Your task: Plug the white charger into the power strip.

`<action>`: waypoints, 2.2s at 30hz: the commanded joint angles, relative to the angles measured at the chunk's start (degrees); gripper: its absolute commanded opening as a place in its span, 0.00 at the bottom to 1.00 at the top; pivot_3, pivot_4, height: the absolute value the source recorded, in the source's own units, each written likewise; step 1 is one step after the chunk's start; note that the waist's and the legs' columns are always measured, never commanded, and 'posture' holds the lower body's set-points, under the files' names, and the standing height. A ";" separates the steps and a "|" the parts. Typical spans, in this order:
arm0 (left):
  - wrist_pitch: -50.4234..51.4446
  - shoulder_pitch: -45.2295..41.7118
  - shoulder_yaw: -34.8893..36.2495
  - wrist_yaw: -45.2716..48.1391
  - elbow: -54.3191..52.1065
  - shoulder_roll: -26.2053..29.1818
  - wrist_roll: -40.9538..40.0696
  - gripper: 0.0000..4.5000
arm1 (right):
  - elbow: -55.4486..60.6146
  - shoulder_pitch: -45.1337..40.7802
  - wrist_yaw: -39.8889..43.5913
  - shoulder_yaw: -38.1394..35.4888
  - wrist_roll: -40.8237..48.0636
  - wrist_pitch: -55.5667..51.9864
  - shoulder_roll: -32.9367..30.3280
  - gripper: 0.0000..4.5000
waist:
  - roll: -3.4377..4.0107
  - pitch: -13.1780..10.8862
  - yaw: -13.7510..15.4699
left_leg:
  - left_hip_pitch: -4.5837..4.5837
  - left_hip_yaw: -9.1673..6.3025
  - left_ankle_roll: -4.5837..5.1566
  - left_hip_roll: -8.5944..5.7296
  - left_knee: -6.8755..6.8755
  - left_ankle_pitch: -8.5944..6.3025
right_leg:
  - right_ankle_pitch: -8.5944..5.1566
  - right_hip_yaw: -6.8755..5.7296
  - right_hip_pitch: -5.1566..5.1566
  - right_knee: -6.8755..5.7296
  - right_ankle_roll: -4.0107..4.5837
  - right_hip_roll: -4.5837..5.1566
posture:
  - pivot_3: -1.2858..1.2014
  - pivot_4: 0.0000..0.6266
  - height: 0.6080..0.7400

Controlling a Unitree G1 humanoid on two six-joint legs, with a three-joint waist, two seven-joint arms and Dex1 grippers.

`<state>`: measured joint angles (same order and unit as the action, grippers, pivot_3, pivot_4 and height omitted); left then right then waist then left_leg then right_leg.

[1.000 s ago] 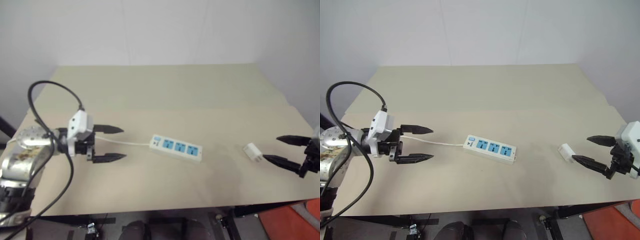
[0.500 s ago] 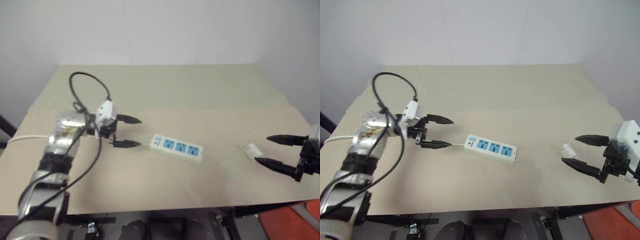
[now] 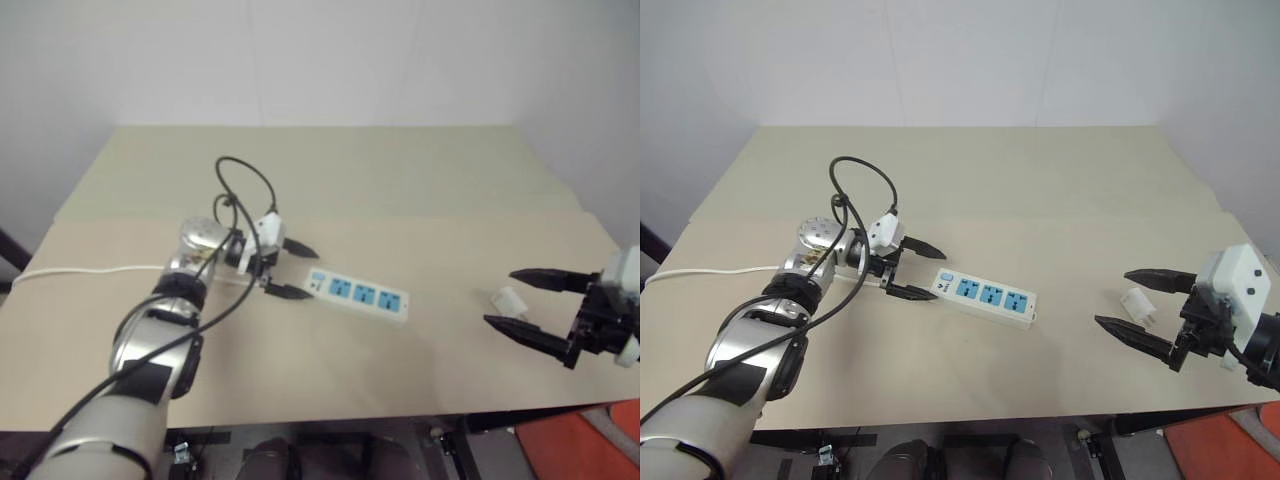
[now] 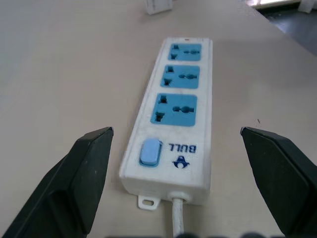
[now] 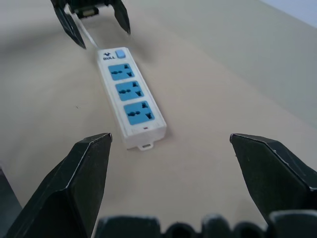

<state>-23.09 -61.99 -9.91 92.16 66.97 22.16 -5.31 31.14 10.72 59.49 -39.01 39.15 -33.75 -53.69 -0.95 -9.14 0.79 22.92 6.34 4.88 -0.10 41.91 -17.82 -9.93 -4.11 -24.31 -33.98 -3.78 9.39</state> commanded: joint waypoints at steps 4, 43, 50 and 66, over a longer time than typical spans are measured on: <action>-4.13 -1.83 0.24 -2.43 4.24 -1.90 4.34 1.00 | 3.89 1.94 -1.31 -4.36 3.38 -1.73 0.55 1.00 | -0.07 -0.04 0.14 | 0.02 -0.01 0.05 -0.01 0.02 -0.03 | 0.01 -0.02 0.00 0.02 -0.02 0.03 | 0.52 0.24 1.00; -2.35 1.05 4.87 -8.73 6.33 -3.66 9.07 0.73 | 6.84 4.36 -4.73 -7.11 8.16 -3.26 -0.12 1.00 | -0.13 -0.07 0.28 | 0.05 -0.05 0.19 0.00 0.19 -0.11 | 0.04 -0.06 0.02 0.00 -0.07 0.10 | 0.52 0.24 1.00; -4.25 6.27 7.34 -7.10 0.11 -1.75 5.58 0.73 | 6.05 2.46 -5.19 -4.15 7.62 -2.33 0.21 1.00 | -0.13 -0.07 -0.14 | 0.02 -0.05 0.18 0.02 0.19 -0.11 | 0.04 -0.05 0.02 0.00 -0.07 0.10 | 0.52 0.24 1.00; 21.65 22.58 4.20 -11.86 -38.09 2.94 -0.22 0.99 | 2.79 -2.99 -5.06 2.60 6.18 -0.80 0.43 1.00 | -0.10 -0.06 0.05 | -0.05 -0.05 0.06 0.04 0.18 -0.04 | 0.05 -0.01 0.03 0.00 -0.05 0.10 | 0.52 0.24 1.00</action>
<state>-3.87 -38.26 -5.69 80.23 32.37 24.51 -3.88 33.85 8.56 54.58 -36.03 45.56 -36.29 -53.07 -1.05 -9.19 0.84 22.87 6.29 4.94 -0.06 42.10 -17.86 -9.89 -4.12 -24.28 -33.99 -3.83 9.49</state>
